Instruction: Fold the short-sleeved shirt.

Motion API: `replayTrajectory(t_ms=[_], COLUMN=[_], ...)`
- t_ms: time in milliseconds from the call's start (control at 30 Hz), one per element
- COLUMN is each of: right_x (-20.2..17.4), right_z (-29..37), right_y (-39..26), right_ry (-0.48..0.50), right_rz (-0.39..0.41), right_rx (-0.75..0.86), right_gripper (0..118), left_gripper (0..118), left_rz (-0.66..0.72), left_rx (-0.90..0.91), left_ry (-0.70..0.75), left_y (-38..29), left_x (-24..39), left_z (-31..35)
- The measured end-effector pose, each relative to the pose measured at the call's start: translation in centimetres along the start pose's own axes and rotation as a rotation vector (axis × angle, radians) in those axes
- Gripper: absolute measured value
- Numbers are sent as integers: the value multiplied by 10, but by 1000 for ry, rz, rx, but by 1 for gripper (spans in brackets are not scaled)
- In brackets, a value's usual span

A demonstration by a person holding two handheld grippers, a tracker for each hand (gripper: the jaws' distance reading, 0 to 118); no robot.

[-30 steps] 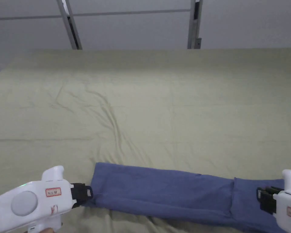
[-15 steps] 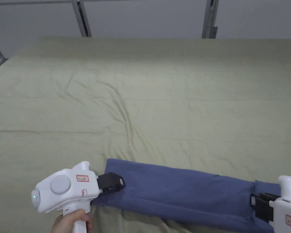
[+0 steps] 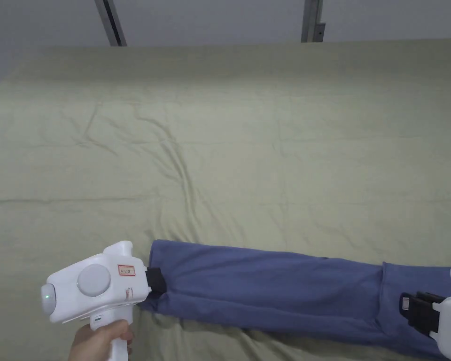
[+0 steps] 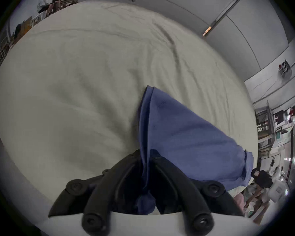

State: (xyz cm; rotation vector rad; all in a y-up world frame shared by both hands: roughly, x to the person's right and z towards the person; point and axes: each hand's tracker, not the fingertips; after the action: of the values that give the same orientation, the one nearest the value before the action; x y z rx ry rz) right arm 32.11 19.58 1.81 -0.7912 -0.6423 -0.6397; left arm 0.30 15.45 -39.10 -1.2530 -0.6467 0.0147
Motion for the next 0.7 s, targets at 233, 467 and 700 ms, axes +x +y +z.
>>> replayTrajectory(t_ms=[233, 467, 700], right_x=[13, 41, 68], right_z=[25, 49, 59], right_y=[1, 0, -6], right_ry=[-11, -20, -35], right_rz=[-59, -131, -183], right_rx=[47, 103, 117], right_gripper=[0, 0, 0], left_gripper=[8, 8, 8], left_rz=[-40, -359, -612], left_rx=[105, 147, 13], left_ry=[-174, -316, -363], left_y=[1, -28, -93], left_x=[54, 187, 291], left_z=[57, 97, 38])
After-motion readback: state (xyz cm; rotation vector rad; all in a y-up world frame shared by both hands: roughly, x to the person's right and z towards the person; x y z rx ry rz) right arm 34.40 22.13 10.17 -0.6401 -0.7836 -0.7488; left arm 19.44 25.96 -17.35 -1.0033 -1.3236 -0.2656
